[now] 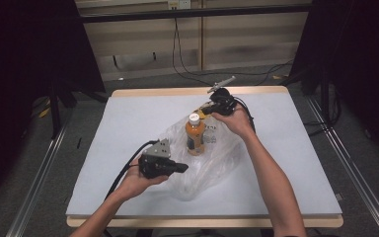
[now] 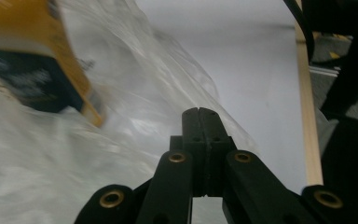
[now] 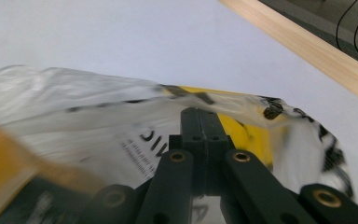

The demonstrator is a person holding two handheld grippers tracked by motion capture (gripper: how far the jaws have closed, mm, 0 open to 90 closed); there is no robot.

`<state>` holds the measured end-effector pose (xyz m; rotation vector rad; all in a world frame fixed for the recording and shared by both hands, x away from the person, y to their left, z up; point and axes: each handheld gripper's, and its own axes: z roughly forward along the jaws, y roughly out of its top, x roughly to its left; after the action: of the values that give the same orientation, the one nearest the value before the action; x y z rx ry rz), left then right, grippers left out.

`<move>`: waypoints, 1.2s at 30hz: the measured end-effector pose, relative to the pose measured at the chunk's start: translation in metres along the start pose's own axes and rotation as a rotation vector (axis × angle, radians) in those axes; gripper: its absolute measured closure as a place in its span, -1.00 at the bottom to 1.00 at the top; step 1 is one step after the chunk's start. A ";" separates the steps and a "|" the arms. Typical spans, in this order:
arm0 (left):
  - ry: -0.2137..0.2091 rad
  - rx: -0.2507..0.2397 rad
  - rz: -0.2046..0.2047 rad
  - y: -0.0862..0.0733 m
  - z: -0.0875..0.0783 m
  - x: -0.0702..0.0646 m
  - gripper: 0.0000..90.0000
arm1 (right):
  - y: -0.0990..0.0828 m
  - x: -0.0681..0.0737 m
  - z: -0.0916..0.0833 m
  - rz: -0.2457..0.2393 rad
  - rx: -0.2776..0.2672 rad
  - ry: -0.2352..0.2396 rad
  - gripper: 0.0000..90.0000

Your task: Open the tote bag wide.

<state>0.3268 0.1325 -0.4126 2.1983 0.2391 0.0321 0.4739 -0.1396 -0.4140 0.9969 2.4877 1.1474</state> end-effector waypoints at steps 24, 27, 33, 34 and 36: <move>0.308 0.184 -0.198 -0.051 0.031 0.090 1.00 | -0.108 0.018 -0.017 0.008 0.090 0.037 1.00; 0.306 0.153 -0.234 -0.059 0.022 0.095 1.00 | -0.113 0.017 -0.022 0.008 0.086 0.029 1.00; 0.302 0.123 -0.281 -0.069 0.011 0.100 1.00 | -0.115 0.018 -0.025 0.012 0.087 0.004 1.00; 0.285 0.104 -0.287 -0.070 0.010 0.101 1.00 | -0.116 0.018 -0.026 0.008 0.086 0.004 1.00; 0.274 0.079 -0.291 -0.069 0.008 0.099 1.00 | -0.118 0.016 -0.027 0.028 0.074 0.001 1.00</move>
<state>0.4137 0.1847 -0.4787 2.2125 0.7222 0.1645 0.3917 -0.1994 -0.4816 1.0541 2.5421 1.0710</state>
